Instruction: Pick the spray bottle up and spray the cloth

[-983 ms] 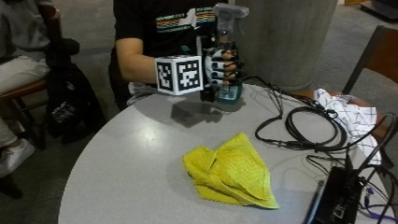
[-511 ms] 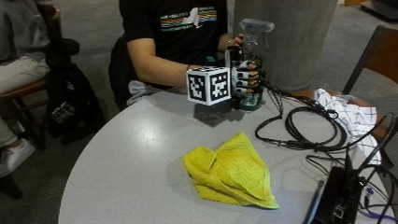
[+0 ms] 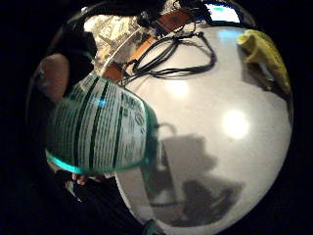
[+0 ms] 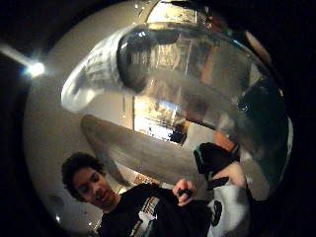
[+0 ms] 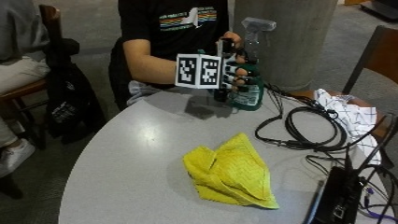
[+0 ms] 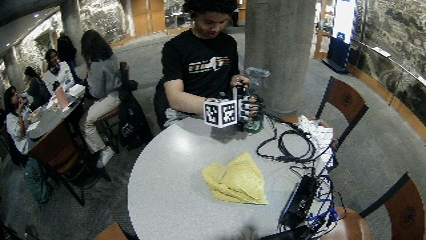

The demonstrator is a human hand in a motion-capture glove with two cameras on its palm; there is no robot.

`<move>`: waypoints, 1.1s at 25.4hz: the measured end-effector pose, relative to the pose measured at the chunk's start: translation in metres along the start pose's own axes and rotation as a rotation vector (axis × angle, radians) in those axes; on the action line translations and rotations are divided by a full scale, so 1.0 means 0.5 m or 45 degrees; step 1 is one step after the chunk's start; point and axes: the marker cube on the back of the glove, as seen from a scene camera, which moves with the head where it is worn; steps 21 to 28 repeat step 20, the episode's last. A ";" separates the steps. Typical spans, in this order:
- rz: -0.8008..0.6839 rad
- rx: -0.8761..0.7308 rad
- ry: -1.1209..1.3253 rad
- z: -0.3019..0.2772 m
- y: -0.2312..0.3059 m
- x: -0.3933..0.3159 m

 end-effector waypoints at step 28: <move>0.174 0.503 1.106 -0.296 0.361 0.050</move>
